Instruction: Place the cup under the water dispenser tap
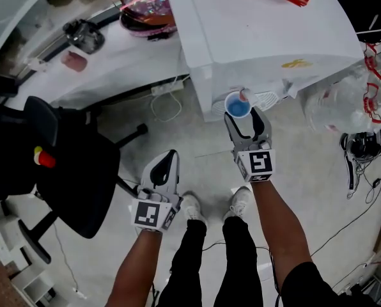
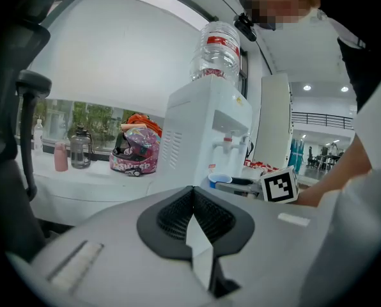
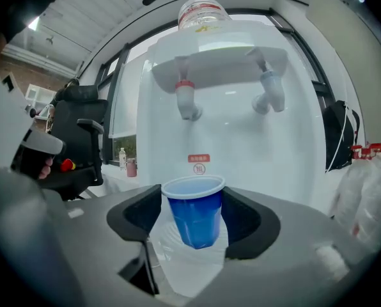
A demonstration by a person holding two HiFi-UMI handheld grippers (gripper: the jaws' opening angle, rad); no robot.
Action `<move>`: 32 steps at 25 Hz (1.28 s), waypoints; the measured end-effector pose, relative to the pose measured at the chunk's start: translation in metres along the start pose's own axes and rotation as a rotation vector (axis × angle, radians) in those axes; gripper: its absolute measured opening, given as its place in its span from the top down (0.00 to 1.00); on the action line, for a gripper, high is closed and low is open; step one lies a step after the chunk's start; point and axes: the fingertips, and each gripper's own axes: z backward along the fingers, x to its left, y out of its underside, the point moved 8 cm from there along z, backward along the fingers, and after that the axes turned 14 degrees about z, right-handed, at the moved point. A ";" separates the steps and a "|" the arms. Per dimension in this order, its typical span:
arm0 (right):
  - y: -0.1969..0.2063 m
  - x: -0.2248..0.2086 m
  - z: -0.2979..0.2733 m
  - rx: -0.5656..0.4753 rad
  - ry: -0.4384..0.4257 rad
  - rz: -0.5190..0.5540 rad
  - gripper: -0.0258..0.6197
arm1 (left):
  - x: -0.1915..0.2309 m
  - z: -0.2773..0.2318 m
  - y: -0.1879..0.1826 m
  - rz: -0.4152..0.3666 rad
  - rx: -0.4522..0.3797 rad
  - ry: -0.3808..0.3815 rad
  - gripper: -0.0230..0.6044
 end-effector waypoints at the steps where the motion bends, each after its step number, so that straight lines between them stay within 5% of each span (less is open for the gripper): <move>1: 0.004 0.001 -0.002 0.011 -0.002 0.007 0.51 | -0.001 -0.001 0.000 0.003 -0.001 0.002 0.94; 19: 0.015 0.004 0.012 0.101 0.012 -0.040 0.39 | -0.007 0.005 0.004 0.033 0.030 0.000 0.94; 27: -0.088 0.012 0.095 -0.013 -0.024 0.015 0.50 | -0.044 0.018 -0.035 0.032 0.015 0.016 0.94; 32: -0.167 0.010 0.146 -0.060 0.006 0.049 0.73 | -0.085 0.026 -0.084 0.054 0.011 0.055 0.94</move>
